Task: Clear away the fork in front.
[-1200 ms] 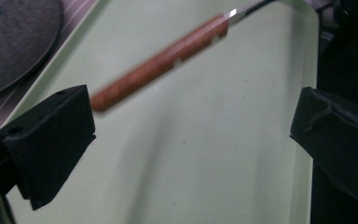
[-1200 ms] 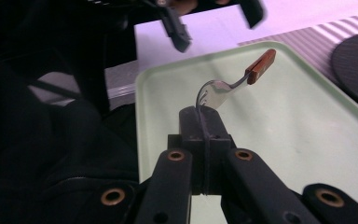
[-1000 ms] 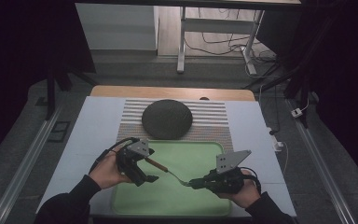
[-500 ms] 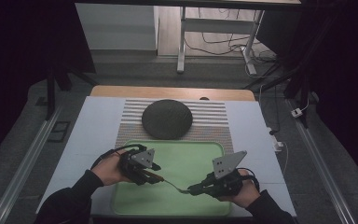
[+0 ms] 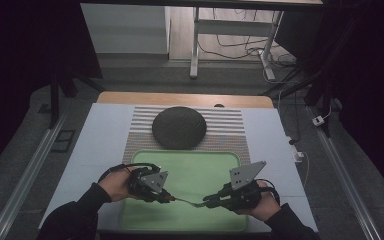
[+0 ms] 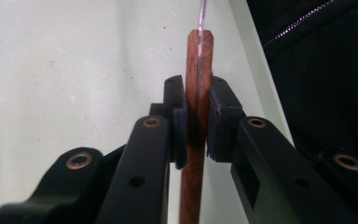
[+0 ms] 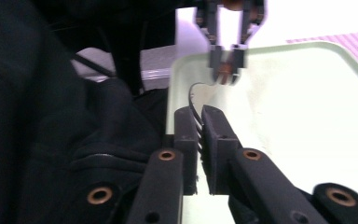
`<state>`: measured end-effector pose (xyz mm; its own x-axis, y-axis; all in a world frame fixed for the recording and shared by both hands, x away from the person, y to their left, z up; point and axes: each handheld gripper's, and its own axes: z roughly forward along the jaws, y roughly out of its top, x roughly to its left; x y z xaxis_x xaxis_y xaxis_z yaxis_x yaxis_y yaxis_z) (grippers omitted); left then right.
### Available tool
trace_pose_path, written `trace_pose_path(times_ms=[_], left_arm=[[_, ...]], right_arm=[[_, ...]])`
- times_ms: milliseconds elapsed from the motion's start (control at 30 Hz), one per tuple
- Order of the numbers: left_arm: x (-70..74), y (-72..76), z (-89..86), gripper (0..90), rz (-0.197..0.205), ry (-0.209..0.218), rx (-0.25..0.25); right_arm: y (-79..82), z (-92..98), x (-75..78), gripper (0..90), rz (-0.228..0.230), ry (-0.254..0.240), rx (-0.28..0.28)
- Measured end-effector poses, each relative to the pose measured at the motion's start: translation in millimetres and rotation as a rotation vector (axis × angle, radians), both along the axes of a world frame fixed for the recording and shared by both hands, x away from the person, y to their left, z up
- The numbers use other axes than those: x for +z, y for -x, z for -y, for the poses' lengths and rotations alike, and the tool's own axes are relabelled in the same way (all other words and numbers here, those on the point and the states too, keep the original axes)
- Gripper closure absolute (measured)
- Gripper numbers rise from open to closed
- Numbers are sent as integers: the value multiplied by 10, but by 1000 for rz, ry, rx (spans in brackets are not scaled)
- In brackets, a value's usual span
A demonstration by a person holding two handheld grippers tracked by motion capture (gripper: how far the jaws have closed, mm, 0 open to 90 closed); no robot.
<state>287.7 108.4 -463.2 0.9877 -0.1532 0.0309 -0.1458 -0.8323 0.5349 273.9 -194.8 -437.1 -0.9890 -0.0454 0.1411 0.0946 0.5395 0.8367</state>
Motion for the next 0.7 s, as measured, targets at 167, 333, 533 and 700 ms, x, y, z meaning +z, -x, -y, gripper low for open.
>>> trace_pose_path(times_ms=[167,333,533,700], left_arm=[[11,4,-22,800,-32,7,80],[28,27,-65,800,-54,-12,178],[35,57,-170,800,-88,-12,298],[47,107,-213,800,-102,-23,379]], right_arm=[[-53,58,0,760,7,-3,-113],[-59,107,4,666,25,9,-196],[-16,187,17,539,66,31,-317],[36,260,27,454,94,42,-398]])
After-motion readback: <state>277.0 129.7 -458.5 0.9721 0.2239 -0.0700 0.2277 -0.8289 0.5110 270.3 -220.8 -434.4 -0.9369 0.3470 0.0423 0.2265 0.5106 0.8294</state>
